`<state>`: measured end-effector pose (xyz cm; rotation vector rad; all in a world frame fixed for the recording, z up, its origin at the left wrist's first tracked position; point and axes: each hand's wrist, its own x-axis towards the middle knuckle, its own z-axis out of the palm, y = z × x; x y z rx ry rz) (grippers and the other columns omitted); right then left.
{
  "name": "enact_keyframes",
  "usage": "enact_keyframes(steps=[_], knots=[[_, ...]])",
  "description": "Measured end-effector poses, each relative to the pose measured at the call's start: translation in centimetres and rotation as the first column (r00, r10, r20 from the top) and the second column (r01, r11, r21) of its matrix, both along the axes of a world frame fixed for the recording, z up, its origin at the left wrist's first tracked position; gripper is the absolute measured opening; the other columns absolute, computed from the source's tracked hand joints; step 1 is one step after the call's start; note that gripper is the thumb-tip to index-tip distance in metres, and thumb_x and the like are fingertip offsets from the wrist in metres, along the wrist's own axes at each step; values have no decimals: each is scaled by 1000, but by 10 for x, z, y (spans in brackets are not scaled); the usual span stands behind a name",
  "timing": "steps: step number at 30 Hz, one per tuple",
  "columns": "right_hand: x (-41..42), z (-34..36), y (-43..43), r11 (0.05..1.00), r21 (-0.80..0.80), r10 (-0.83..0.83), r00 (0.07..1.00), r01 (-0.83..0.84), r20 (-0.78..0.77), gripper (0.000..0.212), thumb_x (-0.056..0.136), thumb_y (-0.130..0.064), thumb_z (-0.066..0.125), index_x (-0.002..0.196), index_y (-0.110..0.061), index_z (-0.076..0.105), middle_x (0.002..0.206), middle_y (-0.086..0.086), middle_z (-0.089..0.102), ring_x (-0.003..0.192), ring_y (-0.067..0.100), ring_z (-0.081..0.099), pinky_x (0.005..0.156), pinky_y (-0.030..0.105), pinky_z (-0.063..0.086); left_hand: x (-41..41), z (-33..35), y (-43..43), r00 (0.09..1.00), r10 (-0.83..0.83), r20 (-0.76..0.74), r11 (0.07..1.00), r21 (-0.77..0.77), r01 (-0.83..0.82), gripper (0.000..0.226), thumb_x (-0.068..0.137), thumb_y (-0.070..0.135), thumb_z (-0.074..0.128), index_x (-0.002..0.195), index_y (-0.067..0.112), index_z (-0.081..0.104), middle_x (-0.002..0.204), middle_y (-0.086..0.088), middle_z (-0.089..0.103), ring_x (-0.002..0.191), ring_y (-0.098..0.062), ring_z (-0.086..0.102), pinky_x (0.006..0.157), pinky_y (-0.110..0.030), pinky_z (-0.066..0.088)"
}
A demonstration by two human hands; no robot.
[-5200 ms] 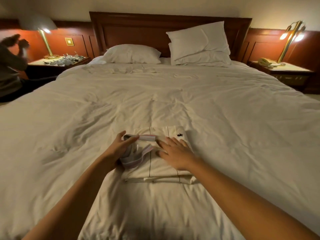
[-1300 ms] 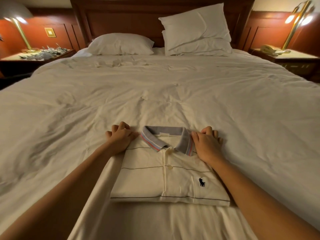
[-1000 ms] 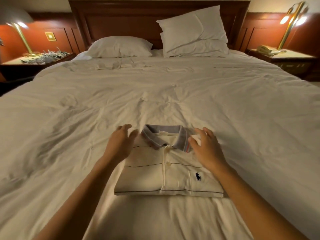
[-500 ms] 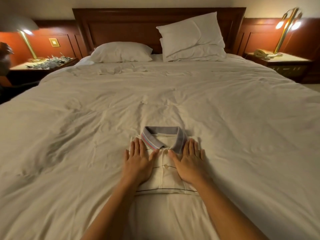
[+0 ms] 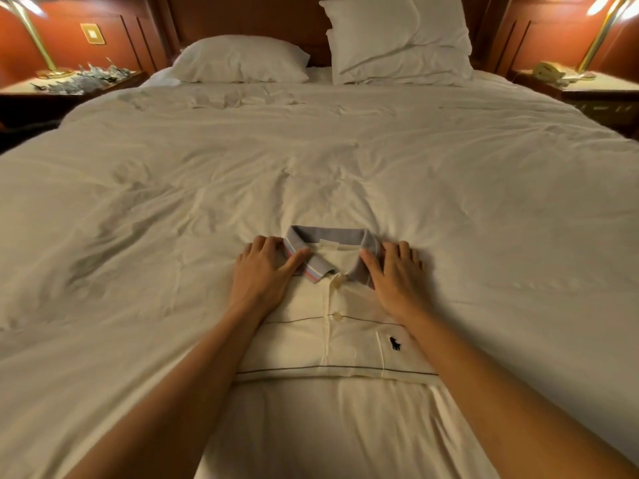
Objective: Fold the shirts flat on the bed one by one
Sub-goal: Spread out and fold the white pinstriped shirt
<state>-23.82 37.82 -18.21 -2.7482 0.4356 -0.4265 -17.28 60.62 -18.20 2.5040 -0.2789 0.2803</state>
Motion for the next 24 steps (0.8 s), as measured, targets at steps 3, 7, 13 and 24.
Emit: enact_keyframes(steps=[3,7,13,24], knots=[[8,1,-8,991,115,74,997,-74,1,58,92,-66,45,108,-12,59,112,9,61,108,29,53,91,40,41,10,2,1,997,-55,-46,997,-65,51,60,76,79,57,95,22,64,93,3,64,87,-20,58,77,-38,46],[16,15,-26,933,331,199,970,-144,-139,54,75,-69,69,72,-17,57,71,-4,63,68,16,59,57,29,40,36,16,7,932,-170,-321,985,-80,152,70,58,82,70,70,14,59,60,10,54,57,-10,49,57,-30,37],[31,70,-41,872,429,409,835,-237,-369,49,70,-60,79,84,-14,70,78,-2,71,75,15,66,67,32,47,55,66,26,664,-363,-653,930,-216,297,36,69,52,85,91,25,78,86,14,75,78,0,70,67,-16,52],[70,317,47,823,301,551,804,-481,-224,29,69,-48,86,70,-31,61,67,-13,63,63,1,60,54,22,43,33,305,125,894,-246,-375,963,-198,182,23,71,35,87,86,22,76,82,-1,74,75,-9,67,70,-31,55]])
